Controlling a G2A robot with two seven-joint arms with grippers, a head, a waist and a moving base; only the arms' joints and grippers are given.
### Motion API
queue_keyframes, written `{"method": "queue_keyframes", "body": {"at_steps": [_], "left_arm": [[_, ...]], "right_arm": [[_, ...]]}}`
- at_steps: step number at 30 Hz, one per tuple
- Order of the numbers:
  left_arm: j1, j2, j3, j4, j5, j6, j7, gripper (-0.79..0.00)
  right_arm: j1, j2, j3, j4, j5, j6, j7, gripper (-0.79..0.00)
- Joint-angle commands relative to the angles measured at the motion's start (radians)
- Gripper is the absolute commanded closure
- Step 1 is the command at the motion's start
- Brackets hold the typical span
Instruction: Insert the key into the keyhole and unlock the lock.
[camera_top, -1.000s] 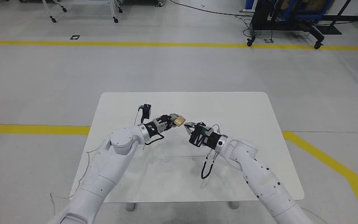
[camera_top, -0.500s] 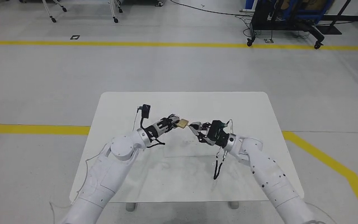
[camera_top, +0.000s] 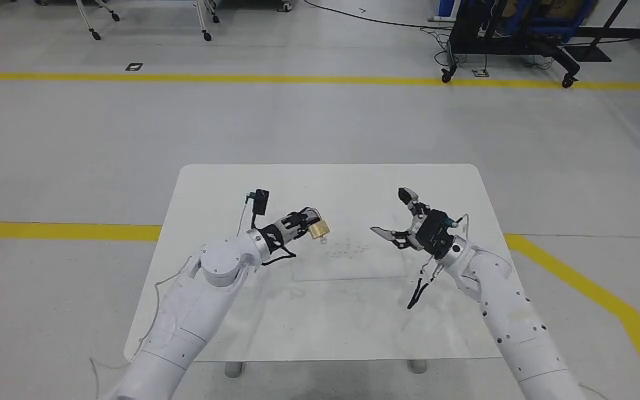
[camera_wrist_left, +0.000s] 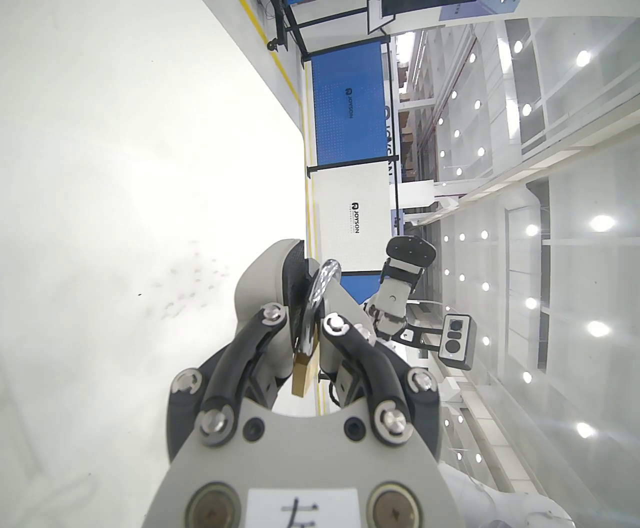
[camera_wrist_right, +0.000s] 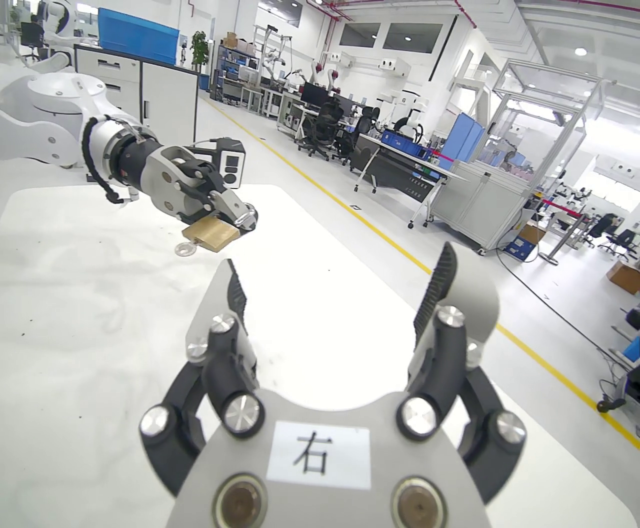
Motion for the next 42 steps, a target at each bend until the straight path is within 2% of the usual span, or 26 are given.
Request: {"method": "queue_keyframes", "body": {"at_steps": [1,5,9,12,17,20,24,25,27,28,32,36,39,42], "left_arm": [[0.000,0.000,0.000,0.000,0.000,0.000,0.000,0.000],[0.002,0.000,0.005,-0.001,0.025,0.012,0.019,0.000],[-0.041,-0.016,0.095,0.009,0.182,0.111,0.088,0.000],[-0.096,-0.045,0.198,0.049,0.261,0.184,0.120,0.000],[-0.198,-0.102,0.335,0.182,0.340,0.247,0.146,0.000],[-0.243,-0.133,0.385,0.254,0.350,0.253,0.143,0.000],[-0.273,-0.161,0.411,0.322,0.354,0.247,0.168,0.000],[-0.277,-0.165,0.414,0.335,0.359,0.247,0.175,-0.043],[-0.280,-0.171,0.418,0.350,0.371,0.249,0.181,-0.585],[-0.279,-0.171,0.417,0.351,0.375,0.248,0.183,-0.785],[-0.255,-0.160,0.382,0.314,0.378,0.236,0.183,-0.785],[-0.190,-0.125,0.303,0.210,0.377,0.200,0.184,-0.785],[-0.105,-0.097,0.255,0.089,0.437,0.193,0.253,-0.785],[-0.001,-0.071,0.199,-0.043,0.509,0.182,0.371,-0.785]], "right_arm": [[0.000,0.000,0.000,0.000,0.000,0.000,0.000,-0.785],[0.000,0.000,0.000,0.000,0.000,0.000,0.000,-0.785],[0.000,0.000,0.000,0.000,0.000,0.000,0.000,-0.785],[0.000,0.000,0.000,0.000,0.000,0.000,0.000,-0.785],[0.000,0.000,0.000,0.000,0.000,0.000,0.000,-0.785],[0.000,0.000,0.000,0.000,0.000,0.000,0.000,-0.785],[0.000,0.000,0.000,0.000,0.000,0.000,0.000,-0.785],[0.000,0.000,0.000,0.000,0.000,0.000,0.000,-0.785],[0.000,0.000,0.000,0.000,0.000,0.000,0.000,-0.785],[0.000,0.000,0.000,0.000,0.000,0.000,0.000,-0.785],[0.000,0.000,0.000,0.000,0.000,0.000,0.000,-0.785],[0.000,0.000,0.000,0.000,0.000,0.000,0.000,-0.785],[0.000,0.000,0.000,0.000,0.000,0.000,0.000,-0.785],[0.000,0.000,0.000,0.000,0.000,0.000,0.000,-0.785]]}}
